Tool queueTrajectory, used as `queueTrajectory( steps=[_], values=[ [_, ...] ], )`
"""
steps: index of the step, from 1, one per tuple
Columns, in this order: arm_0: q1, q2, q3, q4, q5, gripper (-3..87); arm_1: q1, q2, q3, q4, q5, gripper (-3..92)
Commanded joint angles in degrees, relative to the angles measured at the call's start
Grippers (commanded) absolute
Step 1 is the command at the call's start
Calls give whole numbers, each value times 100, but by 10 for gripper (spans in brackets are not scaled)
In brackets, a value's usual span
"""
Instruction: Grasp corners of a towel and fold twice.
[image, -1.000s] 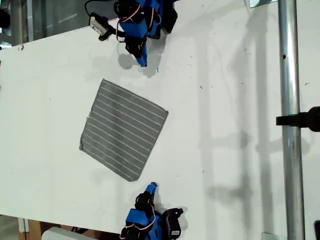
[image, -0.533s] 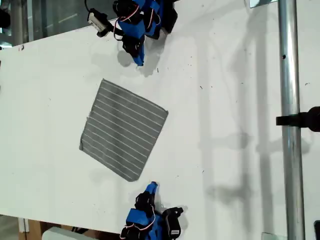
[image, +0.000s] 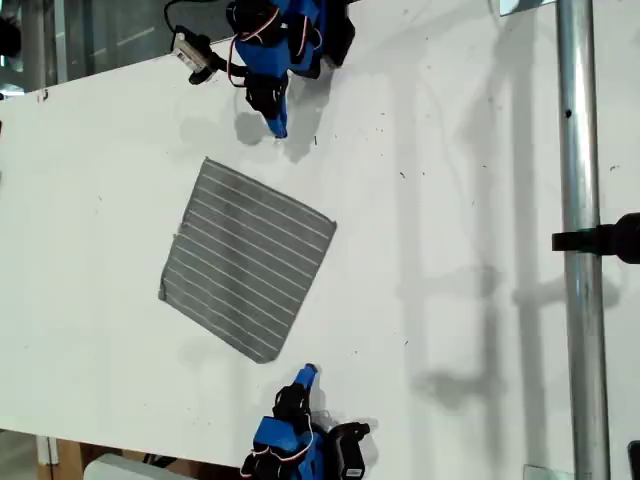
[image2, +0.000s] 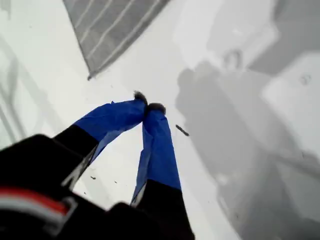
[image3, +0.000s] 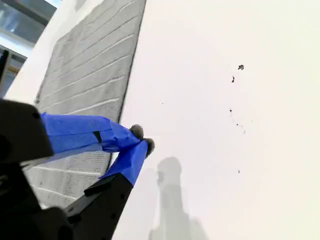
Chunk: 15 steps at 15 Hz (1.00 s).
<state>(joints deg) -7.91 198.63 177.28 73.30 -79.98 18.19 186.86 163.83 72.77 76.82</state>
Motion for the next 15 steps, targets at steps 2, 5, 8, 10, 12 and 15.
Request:
queueTrajectory(
  steps=[2,5,8,10,12,15],
  values=[
    [-132,26,26,-53,-185,-29,-457,-4887,-3401,-993,-809,1],
    [-167,26,-26,26,-202,-29,-571,-7541,-6486,-413,-1846,18],
    [-185,26,-9,26,-220,-29,-905,-9316,-8719,606,-1837,228],
    [-185,26,-18,79,-220,-29,-1389,-9721,-9149,712,-1731,407],
    [-193,26,-18,88,-237,-29,-1564,-10002,-9009,554,-1784,394],
    [-220,26,-26,97,-237,-29,-1564,-11048,-8877,193,-2057,408]
  ],
)
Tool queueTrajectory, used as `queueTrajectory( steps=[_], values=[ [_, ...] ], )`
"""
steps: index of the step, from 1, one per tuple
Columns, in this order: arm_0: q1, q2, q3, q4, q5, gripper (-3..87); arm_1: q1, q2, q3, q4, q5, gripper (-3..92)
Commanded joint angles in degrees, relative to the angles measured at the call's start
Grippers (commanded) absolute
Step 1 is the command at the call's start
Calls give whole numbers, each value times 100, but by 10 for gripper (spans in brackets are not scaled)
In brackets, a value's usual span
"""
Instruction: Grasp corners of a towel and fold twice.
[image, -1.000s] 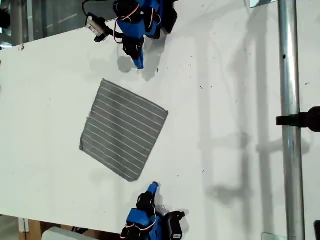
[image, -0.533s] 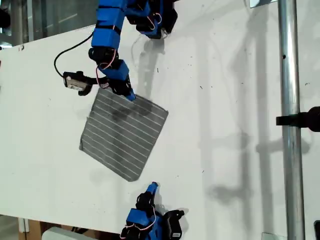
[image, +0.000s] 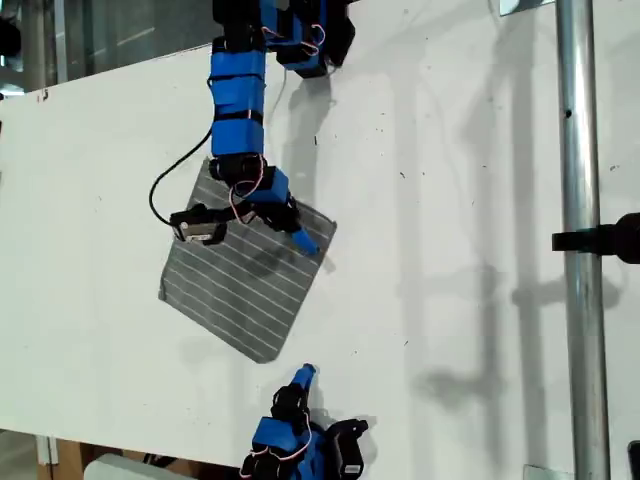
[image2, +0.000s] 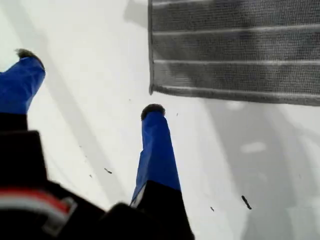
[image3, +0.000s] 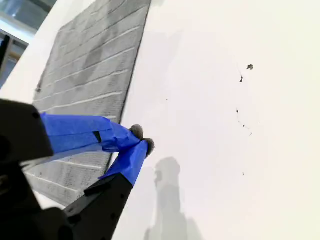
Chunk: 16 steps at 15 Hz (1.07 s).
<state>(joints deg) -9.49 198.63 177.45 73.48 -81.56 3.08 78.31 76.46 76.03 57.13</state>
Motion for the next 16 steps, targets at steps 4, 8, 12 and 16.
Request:
queueTrajectory(
  steps=[4,8,12,16],
  values=[
    [-114,26,-132,123,-132,-29,343,-1266,-237,-308,-202,404],
    [-229,26,-290,264,-492,-28,554,-1644,-404,-387,-229,310],
    [-255,26,-352,299,-817,-28,404,-2162,-888,-272,-176,177],
    [-378,26,-835,281,-694,-28,334,-2329,-896,-272,-26,-2]
  ],
)
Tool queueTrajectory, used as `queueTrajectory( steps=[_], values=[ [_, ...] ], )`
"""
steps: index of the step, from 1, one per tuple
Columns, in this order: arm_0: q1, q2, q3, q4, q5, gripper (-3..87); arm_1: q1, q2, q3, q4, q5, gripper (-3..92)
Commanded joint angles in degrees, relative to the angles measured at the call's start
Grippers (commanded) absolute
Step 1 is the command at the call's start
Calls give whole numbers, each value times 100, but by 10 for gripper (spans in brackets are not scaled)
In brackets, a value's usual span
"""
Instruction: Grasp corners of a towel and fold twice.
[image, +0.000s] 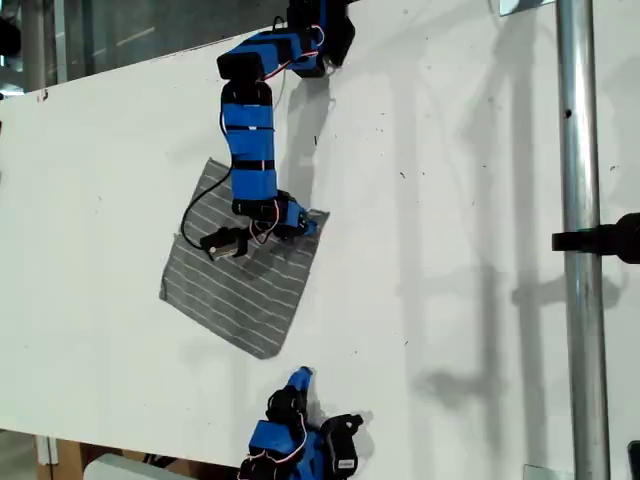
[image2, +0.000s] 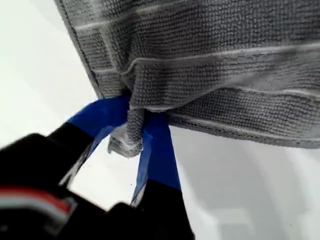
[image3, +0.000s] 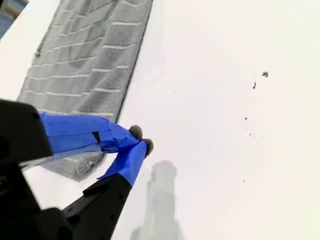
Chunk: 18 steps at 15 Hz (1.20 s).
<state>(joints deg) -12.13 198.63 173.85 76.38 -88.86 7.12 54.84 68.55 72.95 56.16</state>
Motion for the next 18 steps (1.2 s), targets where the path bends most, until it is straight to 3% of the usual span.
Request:
queueTrajectory(
  steps=[1,4,8,10,11,15,18],
  values=[
    [-220,9,-677,-18,132,-28,-88,18,-123,9,70,-2],
    [-721,-2338,-2575,-35,896,-27,-123,53,-123,-35,70,-2],
    [-2065,-6768,-6231,976,3560,18,-176,167,-88,-18,123,-2],
    [-2566,-8218,-7348,1178,4614,274,-229,220,-88,-9,149,-2],
    [-2742,-8807,-7875,1266,4992,311,-264,237,-79,-9,176,-2],
    [-2900,-9677,-8895,1582,5537,351,-352,413,97,-9,264,-2],
    [-2918,-9738,-7831,967,5221,341,-360,589,281,-53,290,-2]
  ],
)
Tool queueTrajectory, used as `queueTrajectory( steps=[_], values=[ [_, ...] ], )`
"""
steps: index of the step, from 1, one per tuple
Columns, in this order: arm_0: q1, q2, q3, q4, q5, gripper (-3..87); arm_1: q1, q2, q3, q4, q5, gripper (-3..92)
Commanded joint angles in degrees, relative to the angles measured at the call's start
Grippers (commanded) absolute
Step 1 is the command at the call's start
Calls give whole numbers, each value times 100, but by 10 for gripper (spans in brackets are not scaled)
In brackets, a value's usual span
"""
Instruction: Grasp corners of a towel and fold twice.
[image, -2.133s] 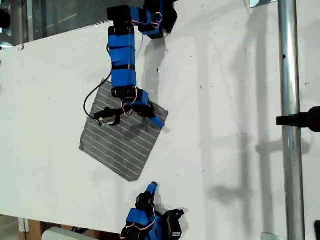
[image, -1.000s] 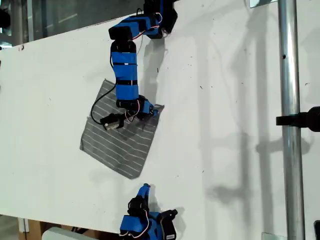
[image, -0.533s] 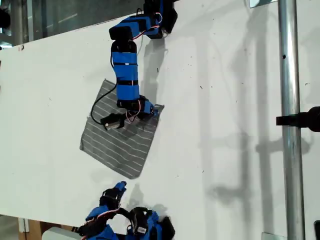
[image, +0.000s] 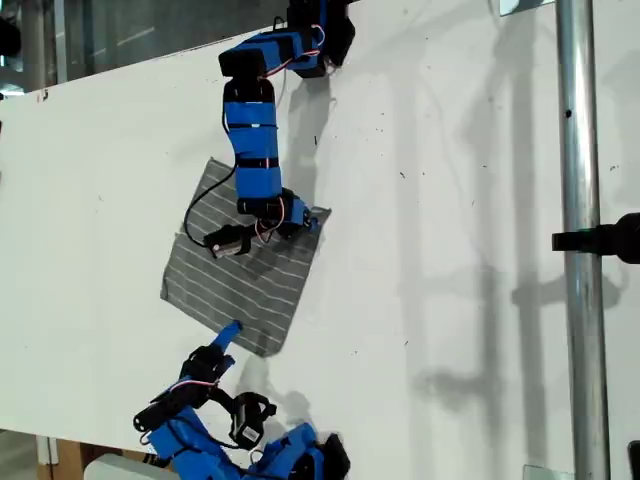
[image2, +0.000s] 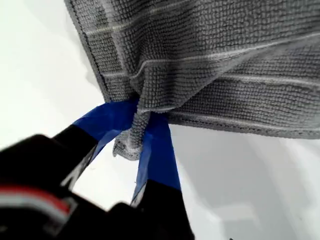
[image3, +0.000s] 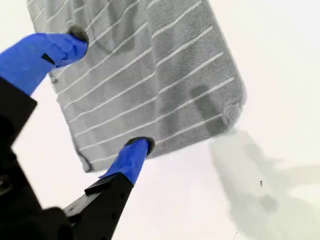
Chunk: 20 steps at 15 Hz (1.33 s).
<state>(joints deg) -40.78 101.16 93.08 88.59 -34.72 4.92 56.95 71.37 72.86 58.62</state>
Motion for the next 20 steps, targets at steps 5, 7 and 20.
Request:
queueTrajectory(
  steps=[5,7,20],
  values=[
    [35,-360,2048,-1775,-1107,330,-158,589,237,-105,62,-2],
    [97,-738,2373,-2188,-1362,327,-158,677,352,-141,79,-2],
    [1846,2232,2953,-1512,-2777,-29,-1151,1538,633,-316,598,-2]
  ],
)
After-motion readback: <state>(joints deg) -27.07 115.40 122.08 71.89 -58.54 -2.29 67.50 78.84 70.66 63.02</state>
